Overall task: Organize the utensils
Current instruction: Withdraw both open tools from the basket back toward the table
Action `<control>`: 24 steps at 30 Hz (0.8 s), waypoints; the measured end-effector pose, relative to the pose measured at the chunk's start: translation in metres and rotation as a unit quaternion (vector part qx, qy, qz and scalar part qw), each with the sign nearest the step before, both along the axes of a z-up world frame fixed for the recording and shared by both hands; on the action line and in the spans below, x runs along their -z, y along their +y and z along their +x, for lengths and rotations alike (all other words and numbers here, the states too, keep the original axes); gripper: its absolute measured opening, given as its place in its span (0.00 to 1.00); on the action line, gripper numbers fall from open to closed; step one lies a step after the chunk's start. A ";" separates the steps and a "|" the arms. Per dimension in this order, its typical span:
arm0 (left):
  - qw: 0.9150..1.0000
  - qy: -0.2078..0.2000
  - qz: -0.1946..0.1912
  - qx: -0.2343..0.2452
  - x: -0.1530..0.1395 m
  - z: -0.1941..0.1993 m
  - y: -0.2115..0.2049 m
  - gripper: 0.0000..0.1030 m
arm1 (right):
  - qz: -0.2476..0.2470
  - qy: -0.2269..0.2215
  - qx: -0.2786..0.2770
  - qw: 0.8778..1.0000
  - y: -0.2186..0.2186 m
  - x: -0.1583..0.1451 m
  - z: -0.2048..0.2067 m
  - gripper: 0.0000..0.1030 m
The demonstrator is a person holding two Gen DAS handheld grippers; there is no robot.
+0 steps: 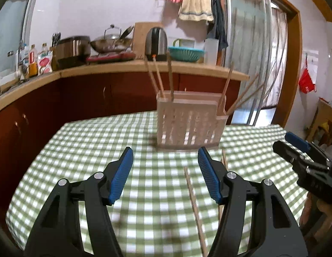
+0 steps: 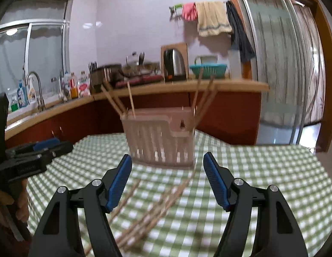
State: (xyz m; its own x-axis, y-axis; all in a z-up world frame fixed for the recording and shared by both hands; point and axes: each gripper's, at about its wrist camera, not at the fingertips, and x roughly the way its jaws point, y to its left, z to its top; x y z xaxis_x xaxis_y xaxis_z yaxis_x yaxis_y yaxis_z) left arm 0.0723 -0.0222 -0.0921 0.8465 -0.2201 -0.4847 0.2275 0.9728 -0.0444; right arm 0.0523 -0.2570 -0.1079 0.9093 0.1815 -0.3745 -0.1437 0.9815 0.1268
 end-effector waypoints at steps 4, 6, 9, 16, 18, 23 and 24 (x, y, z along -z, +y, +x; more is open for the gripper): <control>1.000 0.026 0.001 -0.010 0.020 -0.012 0.007 0.59 | -0.001 0.034 -0.006 0.999 0.005 0.026 -0.010 0.62; 0.999 0.035 0.000 -0.014 0.028 -0.018 0.009 0.59 | -0.003 0.049 -0.011 0.999 0.009 0.038 -0.014 0.60; 0.999 0.046 0.002 -0.019 0.038 -0.024 0.012 0.59 | -0.004 0.067 -0.019 0.998 0.016 0.053 -0.020 0.59; 0.998 0.065 0.000 -0.019 0.052 -0.031 0.013 0.59 | -0.028 0.106 -0.038 0.993 0.036 0.078 -0.023 0.57; 0.998 0.067 0.002 -0.015 0.054 -0.032 0.011 0.59 | -0.034 0.122 -0.042 0.991 0.041 0.085 -0.021 0.56; 0.997 0.074 0.002 -0.009 0.058 -0.034 0.006 0.59 | -0.047 0.157 -0.044 0.985 0.044 0.100 -0.017 0.54; 0.997 0.075 0.002 -0.008 0.059 -0.035 0.005 0.59 | -0.046 0.158 -0.042 0.985 0.042 0.100 -0.018 0.53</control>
